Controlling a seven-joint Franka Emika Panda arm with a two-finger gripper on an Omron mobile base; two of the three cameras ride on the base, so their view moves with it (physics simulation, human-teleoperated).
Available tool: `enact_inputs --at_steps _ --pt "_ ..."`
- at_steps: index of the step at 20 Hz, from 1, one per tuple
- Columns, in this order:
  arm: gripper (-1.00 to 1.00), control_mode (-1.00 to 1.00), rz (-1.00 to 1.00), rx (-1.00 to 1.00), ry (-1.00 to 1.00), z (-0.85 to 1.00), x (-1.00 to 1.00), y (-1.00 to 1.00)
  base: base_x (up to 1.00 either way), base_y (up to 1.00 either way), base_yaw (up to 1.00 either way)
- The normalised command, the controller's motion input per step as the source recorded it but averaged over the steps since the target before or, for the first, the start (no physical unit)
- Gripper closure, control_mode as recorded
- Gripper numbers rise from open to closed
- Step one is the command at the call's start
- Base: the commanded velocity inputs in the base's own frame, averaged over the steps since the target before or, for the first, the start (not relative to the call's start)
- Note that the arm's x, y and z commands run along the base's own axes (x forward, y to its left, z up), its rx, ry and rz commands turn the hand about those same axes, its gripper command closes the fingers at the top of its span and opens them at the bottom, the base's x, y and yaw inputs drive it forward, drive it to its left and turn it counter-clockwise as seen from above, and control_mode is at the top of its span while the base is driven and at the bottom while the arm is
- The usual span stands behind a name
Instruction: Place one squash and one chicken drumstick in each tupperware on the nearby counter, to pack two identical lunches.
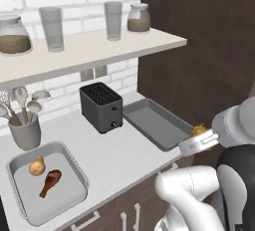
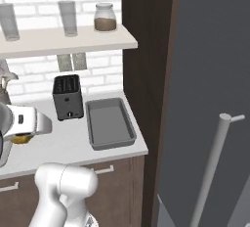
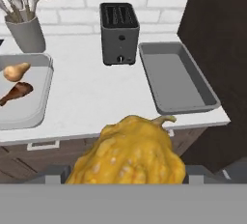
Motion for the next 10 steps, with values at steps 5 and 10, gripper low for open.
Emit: enact_inputs --at_steps 5,10 --pt "1.0 -1.0 -0.14 0.0 0.0 -0.11 0.64 -0.09 0.0 0.0 0.0" --pt "1.0 -1.0 -0.05 0.0 0.01 -0.11 0.66 -0.35 0.0 0.0 0.0"
